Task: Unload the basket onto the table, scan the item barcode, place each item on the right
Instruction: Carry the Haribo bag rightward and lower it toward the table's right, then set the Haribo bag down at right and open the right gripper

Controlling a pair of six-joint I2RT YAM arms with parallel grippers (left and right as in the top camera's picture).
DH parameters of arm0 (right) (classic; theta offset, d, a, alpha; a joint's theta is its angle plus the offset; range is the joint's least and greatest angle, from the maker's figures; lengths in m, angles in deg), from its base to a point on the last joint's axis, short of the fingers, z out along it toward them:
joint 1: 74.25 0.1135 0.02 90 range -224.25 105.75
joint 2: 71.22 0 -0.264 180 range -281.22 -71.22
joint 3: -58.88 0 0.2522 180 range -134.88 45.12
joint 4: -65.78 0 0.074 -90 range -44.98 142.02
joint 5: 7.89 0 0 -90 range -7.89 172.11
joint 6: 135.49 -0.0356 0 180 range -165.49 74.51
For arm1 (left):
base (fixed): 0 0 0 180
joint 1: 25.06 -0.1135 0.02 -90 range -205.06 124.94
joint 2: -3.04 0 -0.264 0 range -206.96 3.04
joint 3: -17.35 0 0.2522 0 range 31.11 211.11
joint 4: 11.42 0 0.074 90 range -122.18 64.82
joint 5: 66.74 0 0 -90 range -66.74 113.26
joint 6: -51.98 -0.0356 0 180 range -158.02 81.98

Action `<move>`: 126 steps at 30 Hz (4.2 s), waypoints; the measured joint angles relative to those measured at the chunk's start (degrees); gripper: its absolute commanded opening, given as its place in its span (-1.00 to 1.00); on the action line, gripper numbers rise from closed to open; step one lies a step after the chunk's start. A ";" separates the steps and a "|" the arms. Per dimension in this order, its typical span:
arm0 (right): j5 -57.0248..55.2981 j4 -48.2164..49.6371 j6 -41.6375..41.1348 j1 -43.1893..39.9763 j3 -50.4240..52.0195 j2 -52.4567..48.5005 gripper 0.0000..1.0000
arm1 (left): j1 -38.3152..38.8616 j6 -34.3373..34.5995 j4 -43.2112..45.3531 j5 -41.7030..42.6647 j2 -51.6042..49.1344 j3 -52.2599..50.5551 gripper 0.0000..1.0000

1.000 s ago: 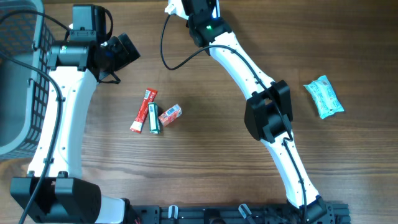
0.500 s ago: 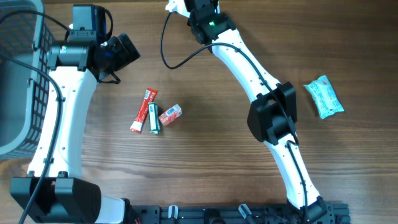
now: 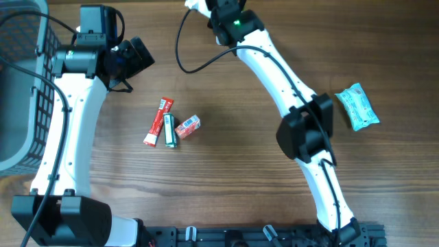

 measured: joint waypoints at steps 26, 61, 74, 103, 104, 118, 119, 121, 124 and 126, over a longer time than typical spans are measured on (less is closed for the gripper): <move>21.99 -32.63 -37.27 -26.47 45.24 23.98 -0.07 | 0.00 0.00 0.00 -0.02 0.00 0.00 1.00; 29.44 -2.32 -69.75 -23.71 64.32 24.22 -0.91 | 0.00 0.00 0.07 0.00 0.00 0.00 1.00; 22.23 -10.95 -59.69 -23.85 64.70 25.51 -0.91 | 0.00 0.00 0.00 -0.02 0.00 0.00 1.00; 17.99 -1.44 -70.16 -23.89 64.50 25.70 -0.76 | 0.00 0.00 0.00 -0.02 0.00 0.00 1.00; 17.97 1.27 -70.03 -23.89 64.50 25.70 -0.70 | 0.00 0.00 0.00 -0.02 0.00 0.00 1.00; 15.56 7.15 -70.18 -23.89 64.52 24.09 -0.91 | 0.00 0.00 0.00 -0.02 0.00 0.00 1.00; 15.41 6.47 -70.18 -23.89 64.54 23.74 -0.91 | 0.00 0.00 0.00 -0.02 0.00 0.00 1.00; 15.41 5.27 -70.16 -23.89 64.65 23.54 -0.91 | 0.00 0.00 0.00 -0.02 0.00 0.00 1.00; 15.34 2.97 -70.12 -23.89 64.78 23.54 -0.91 | 0.00 0.00 0.02 -0.02 0.00 0.00 1.00; 15.15 1.55 -69.31 -23.89 64.76 23.54 -0.91 | 0.00 0.00 0.00 -0.02 0.00 0.00 1.00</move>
